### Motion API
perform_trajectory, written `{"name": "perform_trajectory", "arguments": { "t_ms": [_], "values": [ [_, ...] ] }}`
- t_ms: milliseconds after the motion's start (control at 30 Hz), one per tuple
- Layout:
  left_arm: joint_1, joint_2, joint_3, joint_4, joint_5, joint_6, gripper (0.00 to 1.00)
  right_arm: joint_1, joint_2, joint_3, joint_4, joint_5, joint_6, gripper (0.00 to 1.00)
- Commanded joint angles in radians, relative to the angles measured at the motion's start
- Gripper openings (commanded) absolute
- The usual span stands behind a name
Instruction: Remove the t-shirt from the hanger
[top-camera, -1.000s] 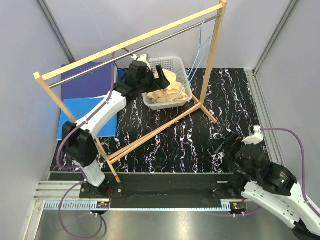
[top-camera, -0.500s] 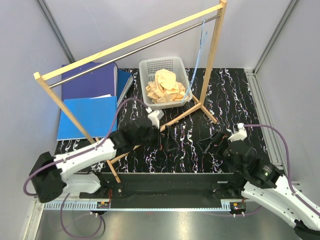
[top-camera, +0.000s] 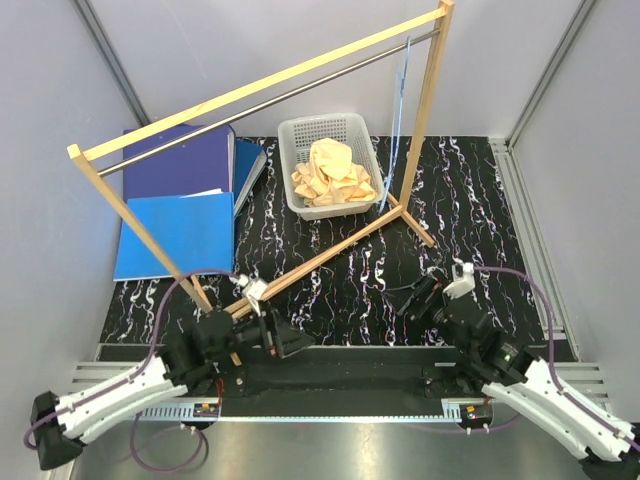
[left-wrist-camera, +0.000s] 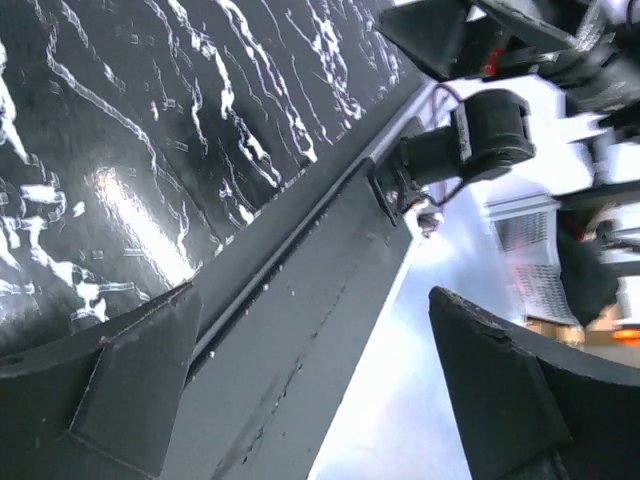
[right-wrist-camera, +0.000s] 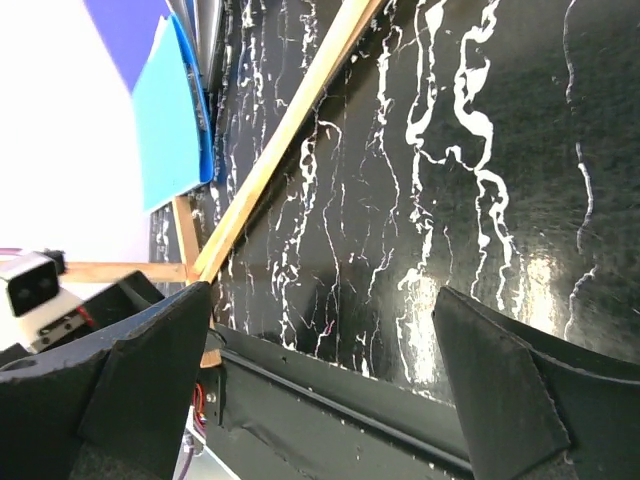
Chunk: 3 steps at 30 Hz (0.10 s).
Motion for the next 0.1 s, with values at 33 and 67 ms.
{"name": "perform_trajectory", "arguments": {
  "t_ms": [33,67],
  "values": [
    [-0.005,-0.366,-0.164,0.098,0.041,-0.122,0.99,0.003,-0.109,-0.129,0.208,-0.055,0.065,1.0],
    [-0.006,-0.426,-0.179,0.119,0.074,-0.145,0.99,0.004,-0.147,-0.144,0.233,-0.099,0.065,1.0]
  ]
}}
